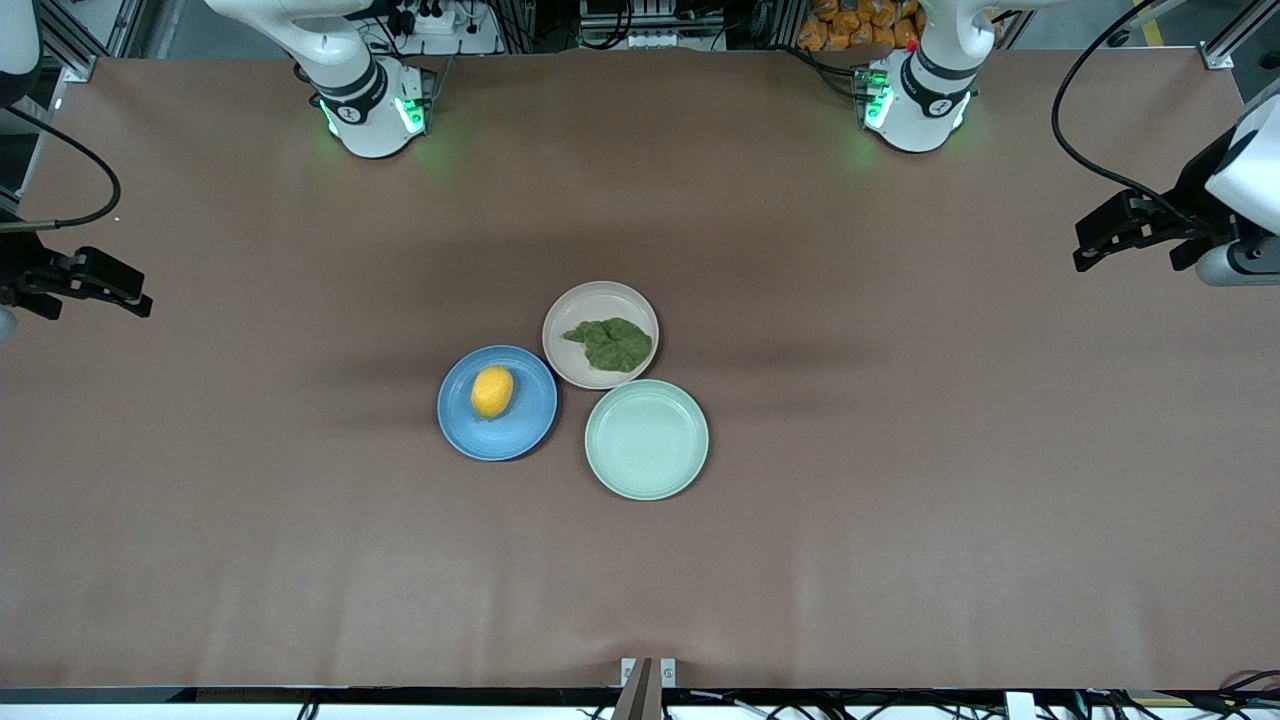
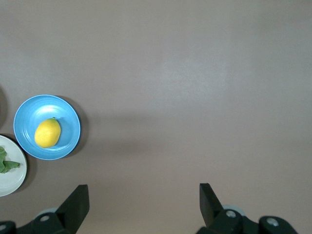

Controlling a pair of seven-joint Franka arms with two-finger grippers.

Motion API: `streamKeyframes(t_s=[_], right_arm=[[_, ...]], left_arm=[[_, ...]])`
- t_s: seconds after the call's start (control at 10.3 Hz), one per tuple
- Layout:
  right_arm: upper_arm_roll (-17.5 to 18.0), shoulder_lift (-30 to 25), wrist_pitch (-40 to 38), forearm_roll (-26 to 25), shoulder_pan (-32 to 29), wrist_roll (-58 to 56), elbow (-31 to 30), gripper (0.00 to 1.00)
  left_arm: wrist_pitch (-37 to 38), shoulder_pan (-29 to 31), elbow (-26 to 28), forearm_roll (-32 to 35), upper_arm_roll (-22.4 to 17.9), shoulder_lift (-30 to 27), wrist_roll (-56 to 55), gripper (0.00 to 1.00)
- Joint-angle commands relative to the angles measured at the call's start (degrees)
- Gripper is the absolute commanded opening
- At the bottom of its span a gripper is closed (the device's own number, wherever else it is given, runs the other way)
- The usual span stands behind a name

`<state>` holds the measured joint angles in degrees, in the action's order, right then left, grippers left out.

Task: Pick lemon and lettuce from blue and beige plates
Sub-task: 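Raise both grippers from rest toward the plates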

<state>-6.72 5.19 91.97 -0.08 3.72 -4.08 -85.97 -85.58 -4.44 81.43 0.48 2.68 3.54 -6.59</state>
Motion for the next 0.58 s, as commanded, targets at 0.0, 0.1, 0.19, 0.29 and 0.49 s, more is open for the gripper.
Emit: streamKeyframes(t_s=[0.0, 0.1, 0.19, 0.29, 0.49], right_arm=[[0.48, -0.45, -0.03, 0.08, -0.56, 0.03, 0.01, 1.00], [0.48, -0.45, -0.03, 0.08, -0.64, 0.03, 0.01, 1.00], [0.48, -0.36, -0.03, 0.16, -0.65, 0.03, 0.01, 1.00], [0.57, -0.27, 0.05, 0.16, -0.65, 0.03, 0.01, 1.00], [0.66, -0.01, -0.73, 0.86, 0.05, -0.05, -0.17, 1.00]], left_arm=[[0.50, 0.22, 0.05, 0.58, 0.22, -0.55, 1.58, 1.00], [0.50, 0.14, 0.05, 0.84, 0.40, -0.47, 1.58, 1.00], [0.50, -0.30, 0.05, 0.75, 0.49, -0.38, 1.66, 1.00], [0.50, -1.69, 0.05, 0.75, 0.49, 0.67, 1.75, 1.00], [0.24, -4.60, 0.05, -3.17, 1.62, 1.47, 0.36, 1.00]])
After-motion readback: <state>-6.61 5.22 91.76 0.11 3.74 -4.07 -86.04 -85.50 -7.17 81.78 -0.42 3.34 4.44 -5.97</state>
